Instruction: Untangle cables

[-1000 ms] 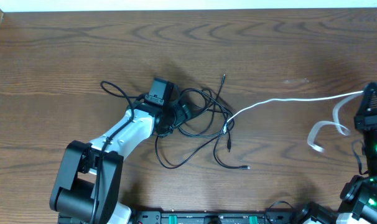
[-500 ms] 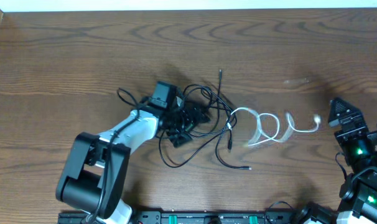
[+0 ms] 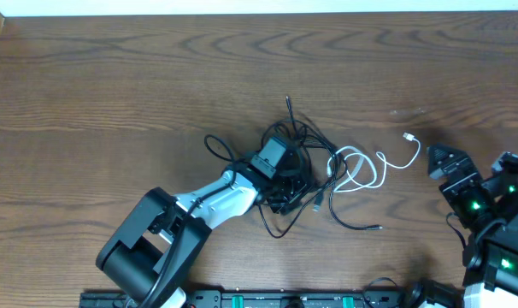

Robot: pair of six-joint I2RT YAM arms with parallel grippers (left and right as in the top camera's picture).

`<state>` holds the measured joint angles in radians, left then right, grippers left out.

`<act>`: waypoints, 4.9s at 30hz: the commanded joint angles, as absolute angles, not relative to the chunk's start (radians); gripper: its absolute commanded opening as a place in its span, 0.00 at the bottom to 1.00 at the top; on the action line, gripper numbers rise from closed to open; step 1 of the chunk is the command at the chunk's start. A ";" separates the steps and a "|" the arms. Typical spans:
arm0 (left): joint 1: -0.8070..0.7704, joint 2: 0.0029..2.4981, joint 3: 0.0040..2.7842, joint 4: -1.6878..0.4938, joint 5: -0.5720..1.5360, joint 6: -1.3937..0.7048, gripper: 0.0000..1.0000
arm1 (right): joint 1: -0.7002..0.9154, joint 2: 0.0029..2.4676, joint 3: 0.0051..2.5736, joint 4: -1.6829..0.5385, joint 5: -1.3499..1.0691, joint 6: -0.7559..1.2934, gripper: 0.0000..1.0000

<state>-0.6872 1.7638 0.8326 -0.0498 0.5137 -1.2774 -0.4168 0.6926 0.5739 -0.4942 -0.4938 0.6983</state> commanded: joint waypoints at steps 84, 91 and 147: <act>-0.157 1.296 0.821 -0.345 0.518 -0.559 0.08 | 0.133 1.284 0.586 -0.402 0.187 0.632 0.01; -0.157 1.308 0.814 -0.527 0.469 -0.559 0.08 | 0.012 1.215 0.697 -0.397 0.346 0.620 0.01; -0.379 1.314 0.795 -0.431 0.346 -0.676 0.08 | -0.829 1.654 0.865 0.426 -0.199 0.480 0.01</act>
